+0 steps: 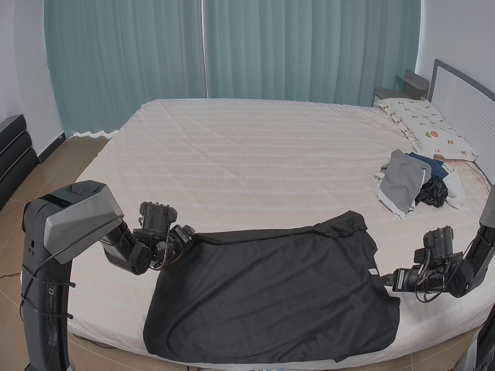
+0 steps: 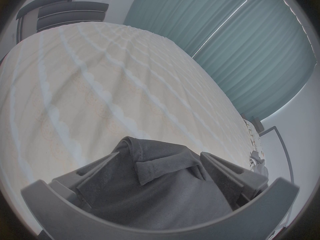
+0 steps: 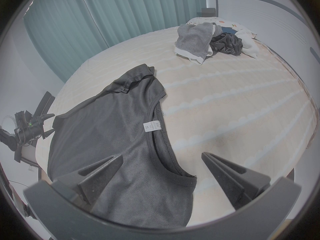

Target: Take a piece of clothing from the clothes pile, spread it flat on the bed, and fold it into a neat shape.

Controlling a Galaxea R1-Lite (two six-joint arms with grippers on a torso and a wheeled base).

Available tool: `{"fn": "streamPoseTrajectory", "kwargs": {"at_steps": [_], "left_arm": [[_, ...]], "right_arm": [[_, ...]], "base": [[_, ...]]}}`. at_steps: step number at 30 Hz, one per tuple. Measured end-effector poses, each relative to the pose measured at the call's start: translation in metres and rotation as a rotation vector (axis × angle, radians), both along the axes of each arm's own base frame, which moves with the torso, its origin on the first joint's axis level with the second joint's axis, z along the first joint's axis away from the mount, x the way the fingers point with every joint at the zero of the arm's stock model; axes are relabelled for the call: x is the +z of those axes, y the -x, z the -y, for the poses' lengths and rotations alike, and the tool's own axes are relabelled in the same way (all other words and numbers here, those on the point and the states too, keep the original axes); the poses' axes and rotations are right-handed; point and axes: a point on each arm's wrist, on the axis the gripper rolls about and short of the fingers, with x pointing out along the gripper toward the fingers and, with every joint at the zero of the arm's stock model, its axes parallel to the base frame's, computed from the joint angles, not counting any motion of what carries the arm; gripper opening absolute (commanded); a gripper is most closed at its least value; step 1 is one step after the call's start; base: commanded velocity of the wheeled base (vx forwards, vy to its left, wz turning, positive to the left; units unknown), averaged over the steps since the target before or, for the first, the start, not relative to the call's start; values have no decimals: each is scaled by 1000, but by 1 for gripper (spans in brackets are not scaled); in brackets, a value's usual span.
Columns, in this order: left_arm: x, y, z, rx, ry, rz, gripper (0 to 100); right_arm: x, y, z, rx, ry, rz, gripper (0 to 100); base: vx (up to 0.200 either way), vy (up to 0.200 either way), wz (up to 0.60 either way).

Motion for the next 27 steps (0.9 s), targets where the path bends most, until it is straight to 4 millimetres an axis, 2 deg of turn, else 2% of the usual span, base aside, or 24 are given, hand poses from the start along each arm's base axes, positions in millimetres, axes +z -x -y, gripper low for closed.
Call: {"fn": "streamPoseTrajectory", "kwargs": {"at_steps": [11,17,27], "left_arm": [[-1,-3,-5,58,-32,27,0],[8,-13,-12,85,-3,138,0],[4,-33,-36,149,7,202,0]], "right_arm": [[-1,0,-2,8,1,-5,100],[-3,1,-3,11,2,-12,100],[-3,-3,-5,4,-14,20,100]], "base": [[0,0,0],[0,0,0],[0,0,0]]}}
